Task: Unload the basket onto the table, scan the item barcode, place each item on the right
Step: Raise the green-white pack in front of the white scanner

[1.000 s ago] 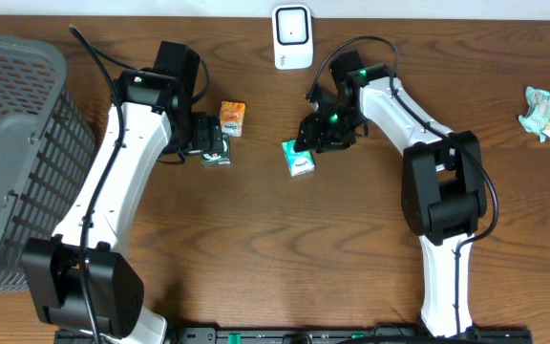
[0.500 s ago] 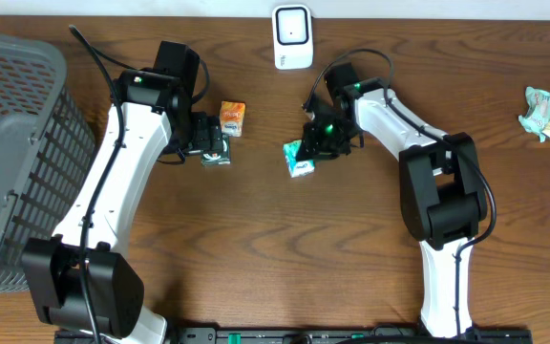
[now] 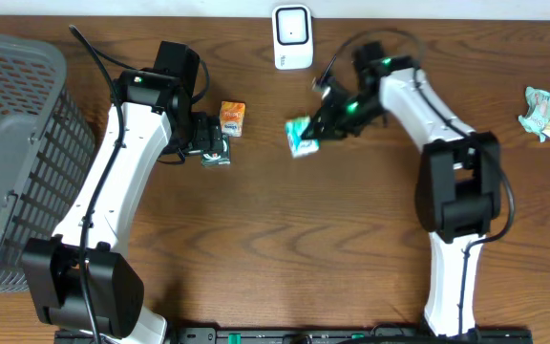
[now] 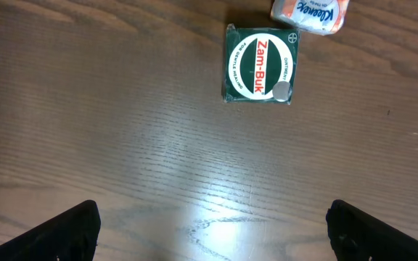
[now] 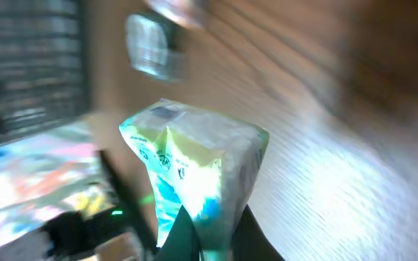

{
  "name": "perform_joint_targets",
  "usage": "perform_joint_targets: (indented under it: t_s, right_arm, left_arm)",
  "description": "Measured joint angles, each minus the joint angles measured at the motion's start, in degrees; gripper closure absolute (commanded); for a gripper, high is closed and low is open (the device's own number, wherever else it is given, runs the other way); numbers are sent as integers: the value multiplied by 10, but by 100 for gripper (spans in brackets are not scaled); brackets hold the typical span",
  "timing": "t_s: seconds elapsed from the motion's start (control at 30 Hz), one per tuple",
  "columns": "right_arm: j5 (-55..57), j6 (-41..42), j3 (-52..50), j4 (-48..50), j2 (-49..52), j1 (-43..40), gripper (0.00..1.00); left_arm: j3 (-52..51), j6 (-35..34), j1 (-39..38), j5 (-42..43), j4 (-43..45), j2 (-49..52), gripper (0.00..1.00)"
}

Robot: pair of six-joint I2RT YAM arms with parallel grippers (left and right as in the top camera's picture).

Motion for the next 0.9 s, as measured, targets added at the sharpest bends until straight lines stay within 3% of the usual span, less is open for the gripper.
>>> perform_joint_targets:
  t_s: [0.23, 0.37, 0.53, 0.9]
  right_arm:
    - [-202, -127, 13, 7, 0, -66, 99]
    - [-279, -157, 13, 41, 0, -82, 99]
    - [-332, -136, 13, 100, 0, -87, 99]
    - [-352, -113, 13, 106, 0, -86, 99]
  left_arm:
    - [0, 0, 0, 0, 0, 0, 2]
    - [0, 0, 0, 0, 0, 0, 2]
    - [0, 0, 0, 0, 0, 0, 2]
    - [0, 0, 0, 0, 0, 0, 2]
